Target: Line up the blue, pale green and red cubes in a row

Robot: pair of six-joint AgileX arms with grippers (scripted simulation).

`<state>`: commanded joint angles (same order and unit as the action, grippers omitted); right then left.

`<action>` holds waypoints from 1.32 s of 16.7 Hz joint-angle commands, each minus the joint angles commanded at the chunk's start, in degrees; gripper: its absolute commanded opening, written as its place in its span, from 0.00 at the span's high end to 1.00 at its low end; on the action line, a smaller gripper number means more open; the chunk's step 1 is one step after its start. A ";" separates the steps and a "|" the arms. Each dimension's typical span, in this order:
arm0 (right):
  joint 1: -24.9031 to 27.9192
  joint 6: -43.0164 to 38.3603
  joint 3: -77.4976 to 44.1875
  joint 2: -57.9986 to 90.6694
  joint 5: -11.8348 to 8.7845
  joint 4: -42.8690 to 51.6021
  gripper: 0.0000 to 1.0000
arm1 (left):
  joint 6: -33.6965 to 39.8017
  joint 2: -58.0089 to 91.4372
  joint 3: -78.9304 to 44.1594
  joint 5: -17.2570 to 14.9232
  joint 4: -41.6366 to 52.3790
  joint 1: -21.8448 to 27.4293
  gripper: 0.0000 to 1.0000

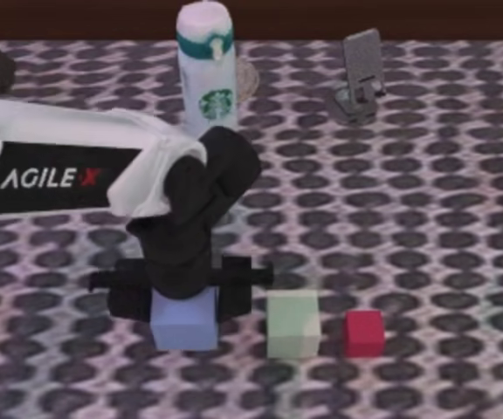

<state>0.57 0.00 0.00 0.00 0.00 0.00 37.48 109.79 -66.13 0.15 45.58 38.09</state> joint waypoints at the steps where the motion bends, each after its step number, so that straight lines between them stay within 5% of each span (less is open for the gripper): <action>1: 0.00 0.00 0.00 0.00 0.00 0.00 0.00 | 0.05 0.39 0.58 0.02 -0.86 0.00 1.00; 5: 0.00 0.00 0.00 0.00 0.00 0.00 0.00 | 0.06 0.49 0.75 0.03 -1.09 0.01 1.00; 18: 0.00 0.00 0.00 0.00 0.00 0.00 0.00 | 0.06 0.49 0.75 0.03 -1.09 0.01 0.02; 22: 0.00 0.00 0.00 0.00 0.00 0.00 0.00 | 0.06 0.49 0.75 0.03 -1.09 0.01 0.00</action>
<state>0.57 0.00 0.00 0.00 0.00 0.00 37.54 110.28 -65.38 0.18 44.49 38.09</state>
